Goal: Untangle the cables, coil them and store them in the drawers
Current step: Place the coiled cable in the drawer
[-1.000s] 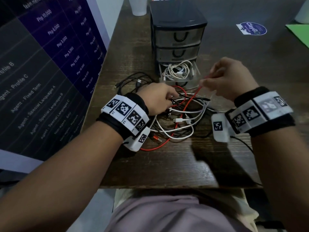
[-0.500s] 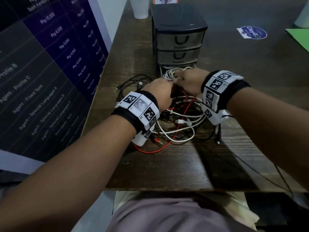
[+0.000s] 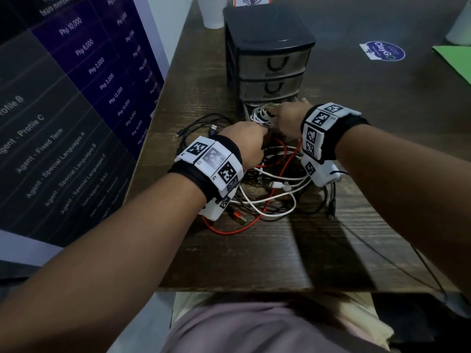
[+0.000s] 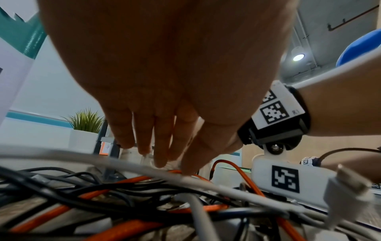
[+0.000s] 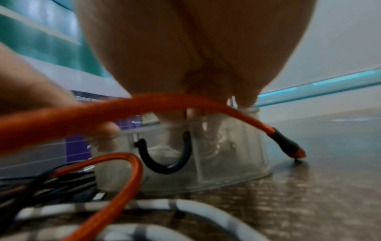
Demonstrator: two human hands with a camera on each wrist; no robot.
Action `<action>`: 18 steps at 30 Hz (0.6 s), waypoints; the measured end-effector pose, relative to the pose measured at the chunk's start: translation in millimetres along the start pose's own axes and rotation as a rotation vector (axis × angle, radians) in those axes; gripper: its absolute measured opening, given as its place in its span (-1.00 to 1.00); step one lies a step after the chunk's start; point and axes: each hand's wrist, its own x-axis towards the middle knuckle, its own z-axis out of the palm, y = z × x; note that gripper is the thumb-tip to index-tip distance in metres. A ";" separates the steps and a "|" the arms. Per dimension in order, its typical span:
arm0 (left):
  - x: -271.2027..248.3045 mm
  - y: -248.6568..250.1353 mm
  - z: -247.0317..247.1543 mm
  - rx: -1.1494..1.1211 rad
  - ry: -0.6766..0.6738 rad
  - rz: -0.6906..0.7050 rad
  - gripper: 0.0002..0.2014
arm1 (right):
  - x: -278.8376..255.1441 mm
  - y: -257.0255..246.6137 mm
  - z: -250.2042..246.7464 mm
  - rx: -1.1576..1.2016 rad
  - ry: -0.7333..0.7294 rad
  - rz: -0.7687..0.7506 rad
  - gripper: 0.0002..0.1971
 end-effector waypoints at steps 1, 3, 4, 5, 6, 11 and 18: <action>-0.2 1.0 0.1 0.002 0.002 0.002 -0.53 | -1.1 2.9 -3.4 0.063 0.033 0.001 -0.64; -0.9 2.4 -0.1 0.003 0.009 0.005 -0.54 | -4.3 10.8 -11.0 0.231 0.121 0.034 -0.66; -1.2 2.4 -0.4 0.002 0.009 0.001 -0.54 | -4.8 14.1 -13.5 0.283 0.152 0.063 -0.68; -1.6 2.1 -0.7 0.001 0.007 -0.004 -0.54 | -6.3 14.6 -15.3 0.318 0.183 0.094 -0.72; -2.1 1.7 -1.0 -0.002 0.005 -0.008 -0.54 | -5.4 13.4 -16.8 0.309 0.209 0.125 -0.79; -4.2 1.2 -0.5 -0.020 0.012 -0.013 -0.55 | 1.9 5.3 -15.4 0.266 0.167 0.153 -0.73; -4.3 0.2 2.2 -0.029 0.017 -0.006 -0.51 | -3.3 6.3 -16.5 0.279 0.136 0.085 -0.88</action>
